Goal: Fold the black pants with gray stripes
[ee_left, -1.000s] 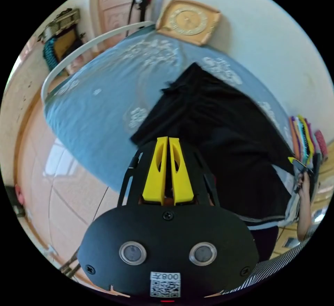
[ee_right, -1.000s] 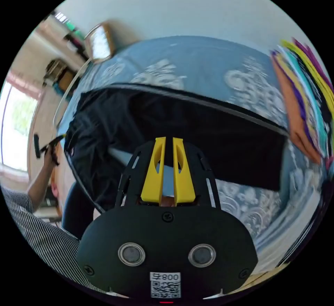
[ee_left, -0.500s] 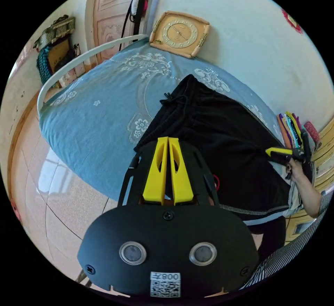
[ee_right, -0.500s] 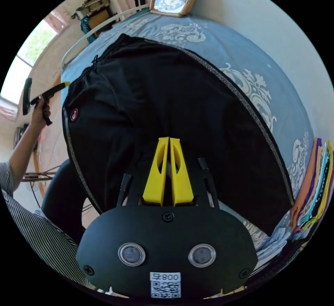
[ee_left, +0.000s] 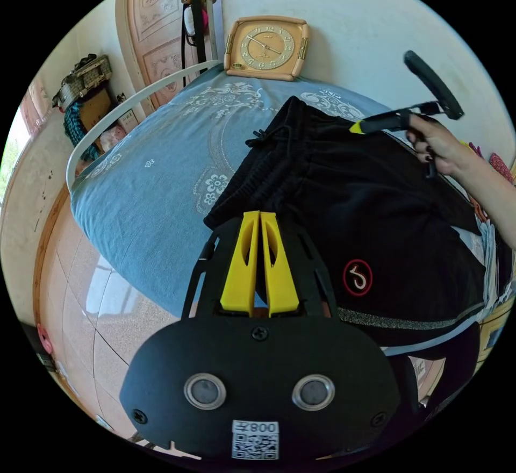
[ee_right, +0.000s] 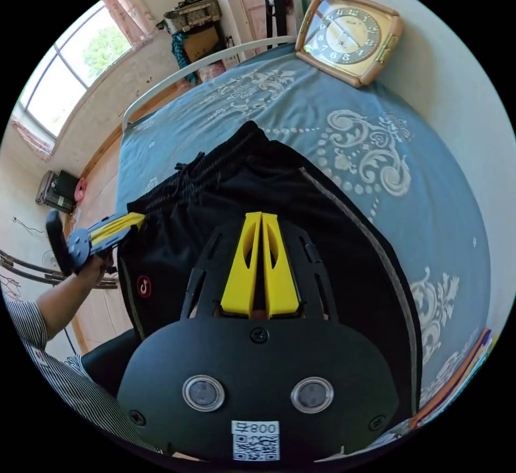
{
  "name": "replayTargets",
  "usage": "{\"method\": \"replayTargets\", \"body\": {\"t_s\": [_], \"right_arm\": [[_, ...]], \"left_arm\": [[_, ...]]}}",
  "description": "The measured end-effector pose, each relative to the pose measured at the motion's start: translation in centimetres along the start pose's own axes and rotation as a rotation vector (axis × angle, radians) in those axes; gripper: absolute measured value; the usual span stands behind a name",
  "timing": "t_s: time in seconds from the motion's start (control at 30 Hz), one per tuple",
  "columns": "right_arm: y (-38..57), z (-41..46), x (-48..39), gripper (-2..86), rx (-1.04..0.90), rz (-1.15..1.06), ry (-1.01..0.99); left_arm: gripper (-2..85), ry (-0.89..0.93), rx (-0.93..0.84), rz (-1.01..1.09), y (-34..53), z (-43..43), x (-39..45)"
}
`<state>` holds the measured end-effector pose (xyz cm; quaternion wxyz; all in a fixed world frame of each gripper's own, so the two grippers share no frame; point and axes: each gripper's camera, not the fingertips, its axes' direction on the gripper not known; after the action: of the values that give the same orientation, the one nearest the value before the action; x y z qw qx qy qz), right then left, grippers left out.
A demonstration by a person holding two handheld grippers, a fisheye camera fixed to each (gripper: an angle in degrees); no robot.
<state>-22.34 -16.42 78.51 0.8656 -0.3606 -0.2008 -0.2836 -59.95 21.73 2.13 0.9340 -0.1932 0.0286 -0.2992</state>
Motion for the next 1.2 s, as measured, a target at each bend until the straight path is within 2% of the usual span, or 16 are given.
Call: {"method": "replayTargets", "body": {"t_s": [0.1, 0.27, 0.43, 0.5, 0.63, 0.77, 0.83, 0.93, 1.1, 1.2], "right_arm": [[-3.3, 3.0, 0.1, -0.1, -0.053, 0.031, 0.035], [-5.9, 4.1, 0.9, -0.3, -0.038, 0.064, -0.049], [-5.5, 3.3, 0.6, -0.3, -0.017, 0.066, -0.043], [-4.5, 2.0, 0.7, -0.3, 0.018, 0.074, -0.034], [0.5, -1.7, 1.2, -0.1, 0.064, 0.069, -0.068], [6.3, -2.7, 0.6, 0.0, -0.02, 0.084, -0.075], [9.6, -2.3, 0.2, 0.0, -0.085, 0.118, -0.036], [12.0, 0.1, 0.3, 0.0, -0.212, 0.145, 0.058], [12.3, -0.6, 0.6, 0.1, -0.12, 0.193, 0.018], [12.5, -0.6, 0.8, 0.1, -0.103, 0.182, 0.099]], "left_arm": [[0.3, 0.025, 0.004, -0.006, 0.5, -0.7, -0.9], [0.3, 0.061, 0.003, -0.015, 0.9, -1.9, -2.3], [0.2, 0.234, 0.013, -0.095, 1.0, -3.8, -5.0], [0.2, 0.271, 0.073, -0.1, 1.2, -5.7, -5.5], [0.3, 0.254, 0.07, -0.011, 1.6, -7.4, -4.3], [0.9, 0.204, -0.085, 0.055, 2.0, -5.8, -3.0], [1.1, 0.187, -0.041, 0.027, 2.3, -6.0, -3.1], [1.1, 0.196, -0.087, 0.02, 1.2, -6.5, -3.1], [0.5, 0.263, -0.028, 0.059, -0.3, -9.2, -2.0], [0.3, 0.268, -0.121, 0.119, -0.7, -8.7, -0.6]]}}
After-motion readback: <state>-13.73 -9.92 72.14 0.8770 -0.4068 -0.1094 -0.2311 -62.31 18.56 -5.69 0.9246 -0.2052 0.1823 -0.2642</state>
